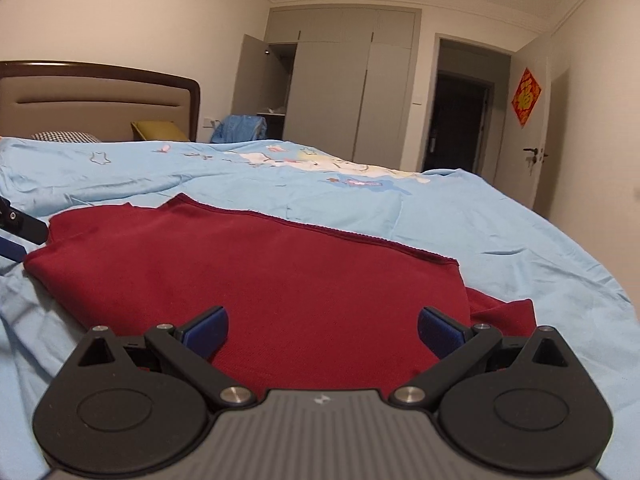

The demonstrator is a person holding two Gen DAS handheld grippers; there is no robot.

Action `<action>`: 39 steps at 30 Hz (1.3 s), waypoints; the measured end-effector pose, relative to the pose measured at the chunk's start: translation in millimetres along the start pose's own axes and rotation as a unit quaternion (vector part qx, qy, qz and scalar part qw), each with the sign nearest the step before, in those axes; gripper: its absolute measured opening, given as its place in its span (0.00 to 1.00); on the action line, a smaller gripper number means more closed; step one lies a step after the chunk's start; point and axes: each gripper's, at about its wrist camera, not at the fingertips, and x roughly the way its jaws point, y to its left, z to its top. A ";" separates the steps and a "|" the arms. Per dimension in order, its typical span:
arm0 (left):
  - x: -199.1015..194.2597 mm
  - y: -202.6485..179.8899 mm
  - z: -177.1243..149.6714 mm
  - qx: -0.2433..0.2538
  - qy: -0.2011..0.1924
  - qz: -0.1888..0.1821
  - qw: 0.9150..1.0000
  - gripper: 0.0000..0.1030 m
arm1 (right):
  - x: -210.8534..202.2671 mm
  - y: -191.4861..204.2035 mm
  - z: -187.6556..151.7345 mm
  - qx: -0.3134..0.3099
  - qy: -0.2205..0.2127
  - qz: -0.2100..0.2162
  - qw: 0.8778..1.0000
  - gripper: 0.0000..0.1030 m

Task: Fold small clothes
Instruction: 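Move the left tool to the folded sweater's end and close on it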

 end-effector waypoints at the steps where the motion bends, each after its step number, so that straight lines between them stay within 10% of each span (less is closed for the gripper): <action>1: 1.5 -0.8 -0.9 0.000 -0.001 0.000 1.000 0.99 | 1.4 1.2 -0.8 0.002 -0.001 -0.006 1.000 1.00; 21: 24.6 8.2 10.3 -0.062 -0.012 -0.007 0.998 0.98 | 28.8 -2.5 -32.2 0.066 -0.003 -0.005 0.998 1.00; 39: 47.9 6.7 27.6 -0.085 -0.006 -0.003 0.996 0.56 | 25.6 -1.2 -35.0 0.067 -0.010 -0.006 0.998 1.00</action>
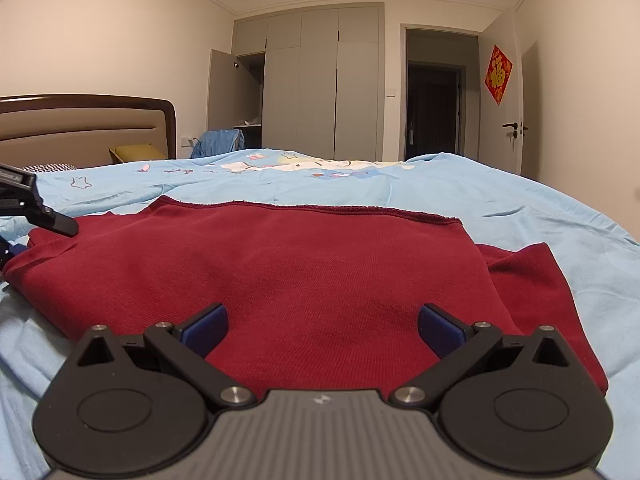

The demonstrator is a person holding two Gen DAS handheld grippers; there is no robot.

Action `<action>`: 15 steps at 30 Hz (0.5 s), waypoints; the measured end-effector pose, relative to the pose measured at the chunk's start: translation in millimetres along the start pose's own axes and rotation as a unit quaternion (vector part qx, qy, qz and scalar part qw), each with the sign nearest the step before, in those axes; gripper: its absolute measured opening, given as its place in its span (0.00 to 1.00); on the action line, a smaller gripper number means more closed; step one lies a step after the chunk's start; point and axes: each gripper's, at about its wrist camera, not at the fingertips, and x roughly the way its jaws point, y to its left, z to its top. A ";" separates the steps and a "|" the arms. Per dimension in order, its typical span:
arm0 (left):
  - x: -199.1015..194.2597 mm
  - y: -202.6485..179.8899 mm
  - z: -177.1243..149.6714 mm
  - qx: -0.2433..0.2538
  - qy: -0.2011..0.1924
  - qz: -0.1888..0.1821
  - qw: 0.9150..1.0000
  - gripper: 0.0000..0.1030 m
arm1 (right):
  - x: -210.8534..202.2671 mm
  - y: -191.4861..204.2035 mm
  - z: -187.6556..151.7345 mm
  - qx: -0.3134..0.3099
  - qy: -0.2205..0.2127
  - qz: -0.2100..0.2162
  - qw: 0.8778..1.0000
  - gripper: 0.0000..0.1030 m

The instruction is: Fold small clothes

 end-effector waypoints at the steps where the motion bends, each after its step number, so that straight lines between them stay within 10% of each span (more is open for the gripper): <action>1: 2.2 -1.0 1.4 -0.003 0.001 0.006 1.000 0.49 | 0.0 -0.2 0.1 0.000 0.000 0.000 1.000 1.00; 6: 4.1 -4.3 3.5 -0.009 -0.007 0.030 0.999 0.26 | 0.0 -0.1 0.0 0.000 0.000 0.000 1.000 1.00; 15: -5.2 -35.2 9.4 0.058 -0.024 0.051 0.997 0.18 | 0.1 -9.0 21.9 0.024 0.049 0.004 0.999 1.00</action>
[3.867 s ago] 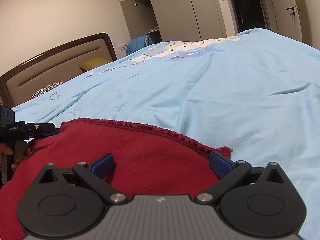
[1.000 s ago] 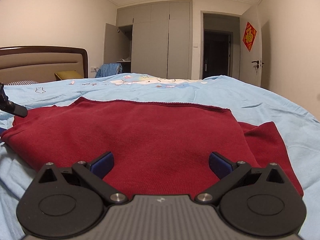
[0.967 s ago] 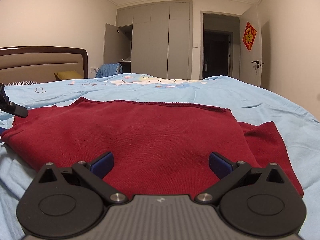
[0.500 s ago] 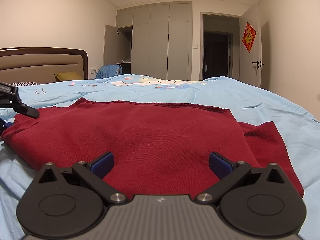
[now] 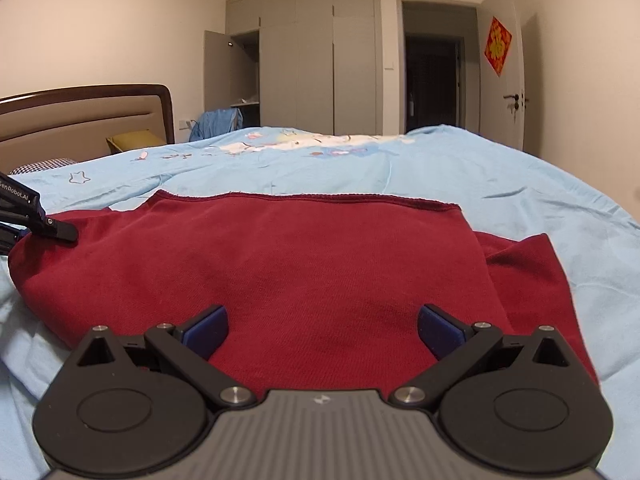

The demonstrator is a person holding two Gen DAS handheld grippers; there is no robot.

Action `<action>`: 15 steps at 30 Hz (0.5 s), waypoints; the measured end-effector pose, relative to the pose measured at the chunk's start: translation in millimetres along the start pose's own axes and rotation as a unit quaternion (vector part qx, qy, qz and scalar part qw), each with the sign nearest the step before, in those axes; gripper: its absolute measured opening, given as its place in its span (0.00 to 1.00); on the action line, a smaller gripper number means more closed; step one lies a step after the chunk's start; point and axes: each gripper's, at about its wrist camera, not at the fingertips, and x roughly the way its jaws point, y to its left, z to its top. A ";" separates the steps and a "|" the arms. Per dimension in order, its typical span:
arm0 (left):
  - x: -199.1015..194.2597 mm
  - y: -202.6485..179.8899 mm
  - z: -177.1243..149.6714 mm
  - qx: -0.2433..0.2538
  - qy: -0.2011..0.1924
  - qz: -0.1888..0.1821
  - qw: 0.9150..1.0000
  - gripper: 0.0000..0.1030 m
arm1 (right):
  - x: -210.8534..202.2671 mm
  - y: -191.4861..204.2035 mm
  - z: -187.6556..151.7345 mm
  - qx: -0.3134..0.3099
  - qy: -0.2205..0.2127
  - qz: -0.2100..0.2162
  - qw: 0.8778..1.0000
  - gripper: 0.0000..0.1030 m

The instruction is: Fold small clothes

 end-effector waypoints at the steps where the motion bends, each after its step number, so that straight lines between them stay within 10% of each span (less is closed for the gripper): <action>1: -2.2 -6.7 1.6 0.014 -0.004 -0.001 1.000 0.18 | -2.8 -2.7 2.6 0.004 0.001 -0.007 1.000 1.00; 15: -18.1 -144.5 -2.0 0.192 -0.022 -0.098 0.976 0.16 | -77.3 -85.6 1.9 0.066 -0.032 -0.117 0.990 1.00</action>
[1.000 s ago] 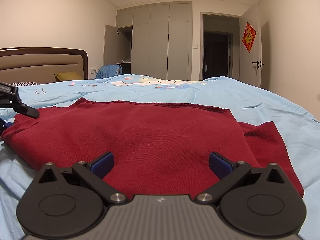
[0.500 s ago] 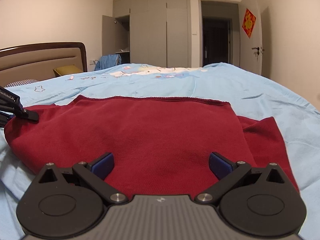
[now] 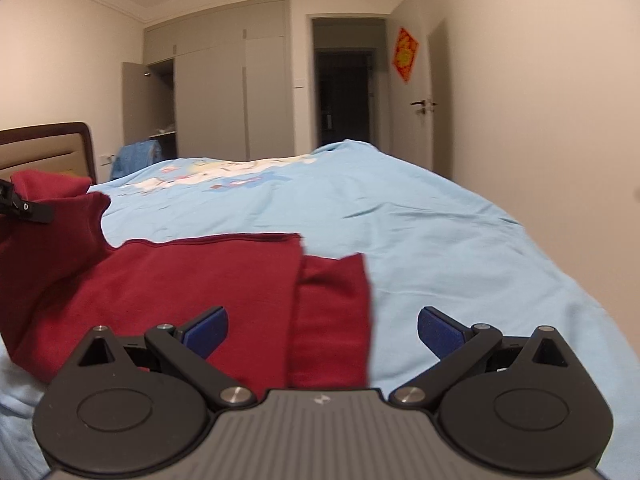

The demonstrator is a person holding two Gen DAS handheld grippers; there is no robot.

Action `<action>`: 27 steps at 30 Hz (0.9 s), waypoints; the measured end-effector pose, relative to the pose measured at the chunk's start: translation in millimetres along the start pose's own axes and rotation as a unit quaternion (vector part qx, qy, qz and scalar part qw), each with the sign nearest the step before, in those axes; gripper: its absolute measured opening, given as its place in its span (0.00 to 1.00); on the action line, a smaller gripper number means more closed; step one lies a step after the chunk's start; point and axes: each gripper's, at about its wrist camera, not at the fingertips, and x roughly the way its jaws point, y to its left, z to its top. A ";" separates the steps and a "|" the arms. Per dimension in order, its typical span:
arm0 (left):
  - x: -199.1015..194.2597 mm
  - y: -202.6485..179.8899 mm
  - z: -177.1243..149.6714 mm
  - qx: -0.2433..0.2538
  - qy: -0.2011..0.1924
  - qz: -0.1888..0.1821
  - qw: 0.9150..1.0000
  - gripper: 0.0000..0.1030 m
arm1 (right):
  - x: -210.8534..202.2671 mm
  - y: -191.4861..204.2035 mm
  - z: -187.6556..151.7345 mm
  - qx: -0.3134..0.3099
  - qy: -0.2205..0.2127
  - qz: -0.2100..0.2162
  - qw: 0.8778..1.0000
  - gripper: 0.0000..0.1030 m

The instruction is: Fold small clothes

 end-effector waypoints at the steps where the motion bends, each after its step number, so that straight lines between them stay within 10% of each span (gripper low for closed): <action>1: 3.0 -10.0 -1.3 0.009 0.004 -0.010 1.000 0.16 | -2.2 -5.9 -1.4 0.006 0.001 -0.007 1.000 1.00; 12: 40.1 -83.5 -52.8 0.099 0.072 -0.053 0.991 0.19 | -10.6 -44.5 -19.1 0.053 0.021 -0.038 0.998 1.00; 27: 5.8 -85.9 -67.7 0.130 0.041 -0.094 0.986 0.80 | -10.6 -45.0 -23.6 0.067 0.028 -0.030 0.997 1.00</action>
